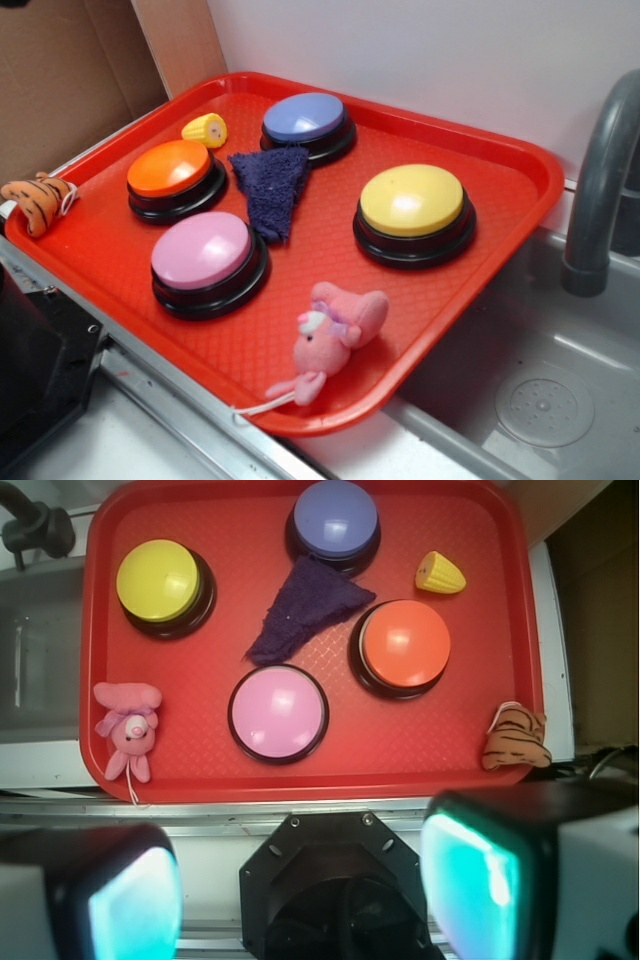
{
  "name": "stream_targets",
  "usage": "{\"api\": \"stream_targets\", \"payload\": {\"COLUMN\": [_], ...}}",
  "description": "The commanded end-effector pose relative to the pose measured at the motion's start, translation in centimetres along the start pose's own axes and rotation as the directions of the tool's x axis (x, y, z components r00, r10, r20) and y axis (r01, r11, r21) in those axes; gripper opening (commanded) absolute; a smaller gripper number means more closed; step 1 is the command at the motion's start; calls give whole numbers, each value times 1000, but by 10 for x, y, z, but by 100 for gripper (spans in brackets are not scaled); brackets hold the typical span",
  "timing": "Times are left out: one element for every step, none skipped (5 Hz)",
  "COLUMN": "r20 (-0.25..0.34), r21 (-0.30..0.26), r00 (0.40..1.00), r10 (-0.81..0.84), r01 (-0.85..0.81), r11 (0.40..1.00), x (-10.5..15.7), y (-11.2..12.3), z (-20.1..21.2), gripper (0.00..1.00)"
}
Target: Push the pink button.
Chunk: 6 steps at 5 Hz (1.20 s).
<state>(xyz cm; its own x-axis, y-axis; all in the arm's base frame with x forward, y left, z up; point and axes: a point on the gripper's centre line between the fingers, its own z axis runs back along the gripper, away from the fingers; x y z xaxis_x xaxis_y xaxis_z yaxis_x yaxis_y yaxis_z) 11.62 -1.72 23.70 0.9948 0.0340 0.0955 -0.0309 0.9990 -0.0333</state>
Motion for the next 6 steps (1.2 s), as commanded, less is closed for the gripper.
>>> {"api": "stream_targets", "payload": {"r20": [0,-92,-70,-45,1,21], "r21": [0,77,67,78,37,38], "r00": [1000,984,960,943,917,902], "r10": [0,-152,-271,-330,-398,-431], "r01": [0,159,276,333,398,430], "r11": [1000,984,959,940,917,902], "x": [0,22,30,21,22,39], "y": [0,1,-9,-11,-15,-20], "z": [0,-52,-103,-149,-174,-187], "gripper": [100,100,100,100,100,100]}}
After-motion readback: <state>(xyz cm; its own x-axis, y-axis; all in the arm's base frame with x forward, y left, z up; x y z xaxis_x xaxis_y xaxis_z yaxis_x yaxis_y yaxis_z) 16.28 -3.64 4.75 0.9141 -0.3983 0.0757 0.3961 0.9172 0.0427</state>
